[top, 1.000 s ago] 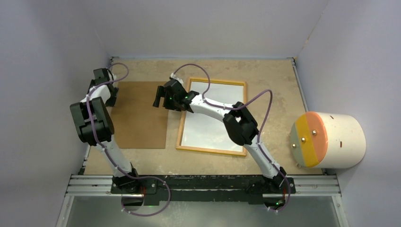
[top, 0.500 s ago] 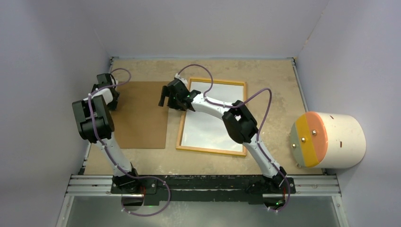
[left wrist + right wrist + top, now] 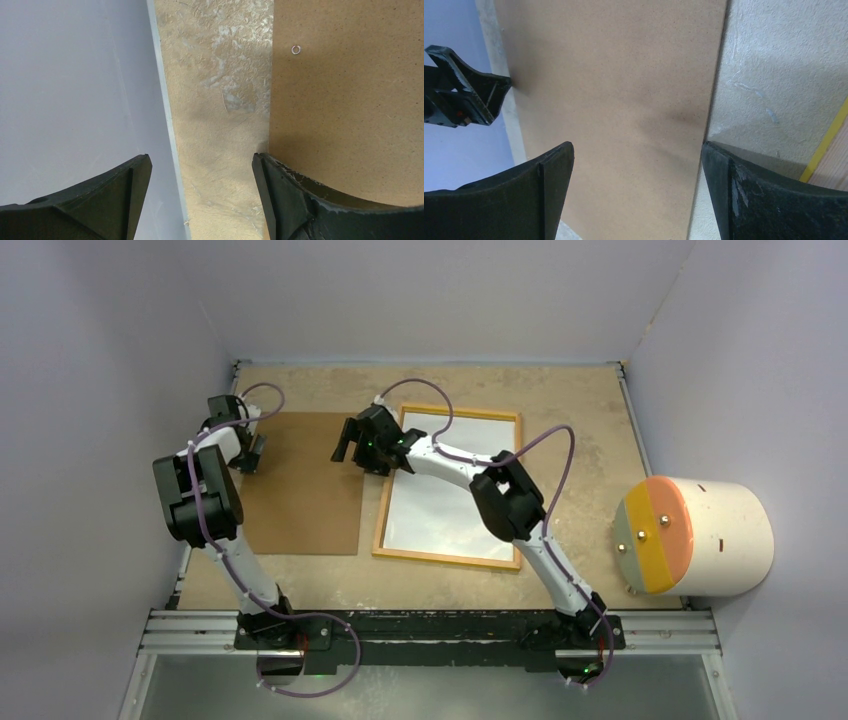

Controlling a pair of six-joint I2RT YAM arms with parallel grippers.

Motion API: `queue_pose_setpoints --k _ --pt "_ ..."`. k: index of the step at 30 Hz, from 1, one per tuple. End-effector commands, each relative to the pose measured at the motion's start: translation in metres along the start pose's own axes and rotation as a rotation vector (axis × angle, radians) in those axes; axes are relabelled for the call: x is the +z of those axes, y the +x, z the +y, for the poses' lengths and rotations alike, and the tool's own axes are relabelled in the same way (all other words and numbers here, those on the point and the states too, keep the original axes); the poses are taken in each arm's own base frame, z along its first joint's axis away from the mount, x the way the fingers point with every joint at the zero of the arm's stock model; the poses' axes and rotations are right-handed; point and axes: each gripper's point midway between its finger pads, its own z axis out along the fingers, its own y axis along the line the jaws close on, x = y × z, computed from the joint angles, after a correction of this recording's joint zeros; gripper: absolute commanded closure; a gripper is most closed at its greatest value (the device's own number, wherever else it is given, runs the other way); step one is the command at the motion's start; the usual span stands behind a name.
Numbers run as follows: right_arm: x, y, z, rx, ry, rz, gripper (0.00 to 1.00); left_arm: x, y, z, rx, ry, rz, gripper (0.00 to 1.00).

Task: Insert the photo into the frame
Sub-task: Pick up the photo frame item at the center of the board.

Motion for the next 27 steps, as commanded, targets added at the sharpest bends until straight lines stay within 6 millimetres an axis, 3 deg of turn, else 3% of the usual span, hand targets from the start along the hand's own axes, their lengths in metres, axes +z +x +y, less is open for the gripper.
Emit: queue_pose_setpoints --k 1,4,8,14,22,27 --pt "0.012 0.033 -0.001 0.1 -0.044 0.131 0.01 0.009 0.054 -0.084 0.046 0.311 0.152 0.19" --pt "-0.004 0.024 0.029 0.162 -0.174 0.139 0.01 0.009 0.055 -0.088 0.058 0.319 0.154 0.19" --pt "-0.046 -0.003 0.088 0.215 -0.433 0.131 0.02 0.005 0.056 -0.097 0.077 0.349 0.157 0.19" --pt "-0.092 -0.023 0.136 0.278 -0.732 0.182 0.06 0.0 0.056 -0.111 0.093 0.398 0.159 0.19" --pt "-0.139 -0.027 0.158 0.284 -0.946 0.181 0.09 0.001 0.058 -0.115 0.102 0.414 0.167 0.18" --pt "-0.14 -0.015 0.149 0.289 -0.939 0.216 0.09 -0.001 0.052 -0.111 0.095 0.407 0.157 0.18"
